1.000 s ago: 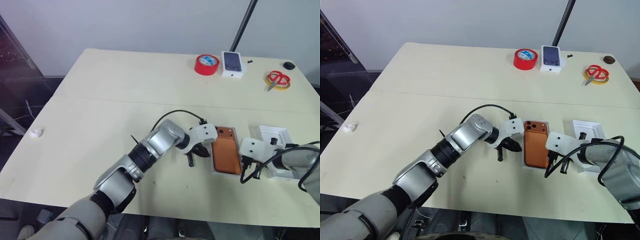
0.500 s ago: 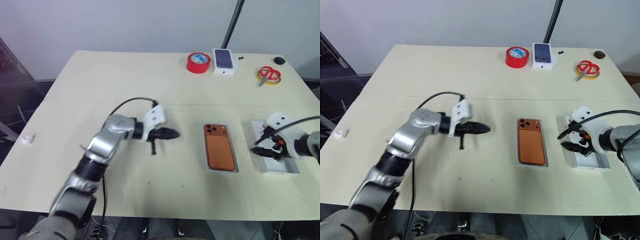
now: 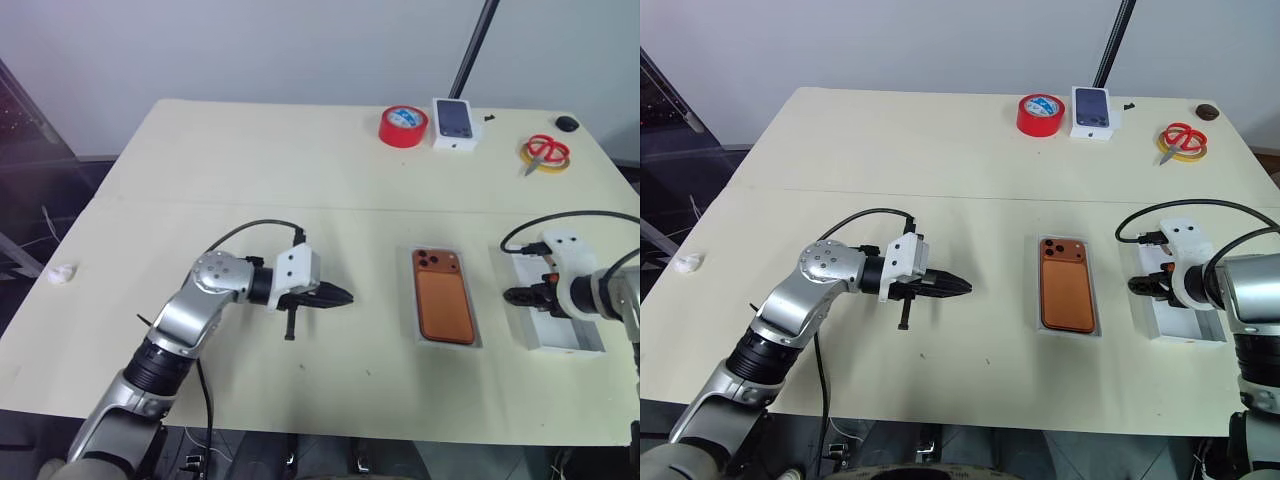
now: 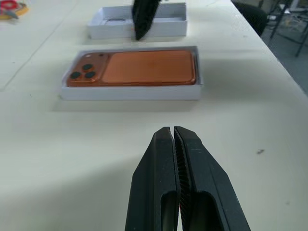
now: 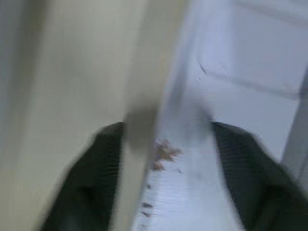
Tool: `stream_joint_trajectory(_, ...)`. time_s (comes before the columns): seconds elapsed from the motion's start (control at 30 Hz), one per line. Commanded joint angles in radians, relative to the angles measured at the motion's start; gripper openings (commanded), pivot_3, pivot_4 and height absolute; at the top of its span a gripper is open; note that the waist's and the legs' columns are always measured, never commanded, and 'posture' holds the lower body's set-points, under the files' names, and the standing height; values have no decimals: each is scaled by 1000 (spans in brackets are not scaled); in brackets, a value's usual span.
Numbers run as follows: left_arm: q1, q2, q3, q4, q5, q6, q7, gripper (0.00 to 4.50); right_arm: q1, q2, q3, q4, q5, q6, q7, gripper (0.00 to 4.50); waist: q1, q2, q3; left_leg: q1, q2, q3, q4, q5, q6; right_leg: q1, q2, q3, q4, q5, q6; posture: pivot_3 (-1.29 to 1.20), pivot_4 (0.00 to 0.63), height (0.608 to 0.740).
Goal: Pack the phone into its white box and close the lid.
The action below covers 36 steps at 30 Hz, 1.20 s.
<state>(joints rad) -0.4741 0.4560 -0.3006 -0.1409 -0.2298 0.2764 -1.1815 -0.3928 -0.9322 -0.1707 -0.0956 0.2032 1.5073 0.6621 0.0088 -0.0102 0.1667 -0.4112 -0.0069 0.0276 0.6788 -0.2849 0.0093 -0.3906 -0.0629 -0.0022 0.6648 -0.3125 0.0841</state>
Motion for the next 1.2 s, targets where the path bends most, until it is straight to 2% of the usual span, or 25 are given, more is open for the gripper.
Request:
stream_joint_trajectory(0.03, 6, 2, 6, -29, -14, -20, 11, 126, -17, 5, -20, -32, 24, 38, -31, 1090, -1, 0, 0, 0, 0, 0, 0, 0, 0, 0, 0, 0, 0, 0, 0, 0, 150, 740)
stream_joint_trajectory(0.1, 8, 1, 14, -28, -21, -19, 17, 126, -36, 13, -38, -45, 36, 70, -46, 73, -3, 0, 0, 0, 0, 0, 0, 0, 0, 0, 0, 0, 0, 0, 0, 0, 150, 740)
stream_joint_trajectory(0.27, 6, -14, 51, -3, -37, -27, 53, 126, -134, 29, -108, -64, 115, 107, -59, 23, -8, 1, 0, 0, 0, 0, 0, 0, 0, 0, 0, 0, 0, 0, 0, 0, 150, 740)
stream_joint_trajectory(0.37, -2, -28, 98, 48, -37, -46, 112, 126, -221, 48, -175, -60, 304, 107, -61, 23, -16, 1, 0, 0, 0, 0, 0, 0, 0, -1, 0, 0, 1, 0, 0, 0, 150, 740)
stream_joint_trajectory(0.43, -12, -36, 128, 88, -37, -56, 143, 126, -261, 61, -205, -54, 490, 107, -102, 23, -20, 1, 0, 0, 0, 0, -1, 0, 0, -1, 1, 0, 1, 0, 0, 0, 150, 740)
stream_joint_trajectory(0.5, -19, -35, 148, 125, -32, -76, 160, 126, -291, 76, -218, -24, 755, 107, -201, 23, -21, 1, 0, 0, 0, 0, -1, 0, 0, -1, 1, 0, 1, 0, 0, 0, 150, 740)
stream_joint_trajectory(0.63, -33, -24, 164, 184, -28, -109, 159, 126, -326, 104, -183, 72, 1282, 107, -513, 23, -22, 0, 1, 0, 0, 0, -1, 0, 1, 0, 1, 0, 0, 0, 1, 0, 150, 740)
stream_joint_trajectory(0.67, -37, -20, 166, 199, -25, -118, 157, 126, -288, 58, -108, 59, 1501, 0, -650, 23, -19, 0, 1, 0, 0, 0, -1, 0, 1, 0, 1, 0, 0, 0, 1, 0, 150, 740)
stream_joint_trajectory(0.73, -45, -11, 163, 226, -15, -138, 152, 126, -240, 43, -8, 13, 1732, -141, -786, 23, -18, -1, 1, -2, 0, 0, 0, 0, 1, -1, 1, -1, 0, 0, 1, 0, 150, 740)
stream_joint_trajectory(0.87, -64, -13, 150, 250, -16, -156, 144, 126, -180, 131, 48, -87, 1769, -260, -848, 23, -23, -1, 1, -5, 0, 0, 3, -1, 2, -2, 1, -1, 0, 1, 3, 0, 150, 740)
stream_joint_trajectory(1.07, -75, -58, 98, 240, -15, -154, 124, 126, 36, 372, 56, -243, 1769, -459, -1166, 23, -18, -1, 1, -10, 0, 0, 4, 0, 3, -6, 1, -2, 0, 2, 5, 0, 150, 740)
stream_joint_trajectory(1.17, -78, -87, 62, 236, -1, -154, 119, 126, 84, 395, 29, -248, 1769, -481, -1248, 900, -19, -1, 1, -13, 0, 0, 5, 1, 5, -7, 1, -1, 0, 4, 7, 0, 150, 740)
stream_joint_trajectory(1.2, -79, -98, 47, 234, 1, -145, 116, 126, 86, 377, 13, -232, 1769, -471, -1258, 1364, -19, -1, 1, -13, 0, 0, 5, 1, 5, -7, 1, -1, 0, 4, 7, 0, 150, 740)
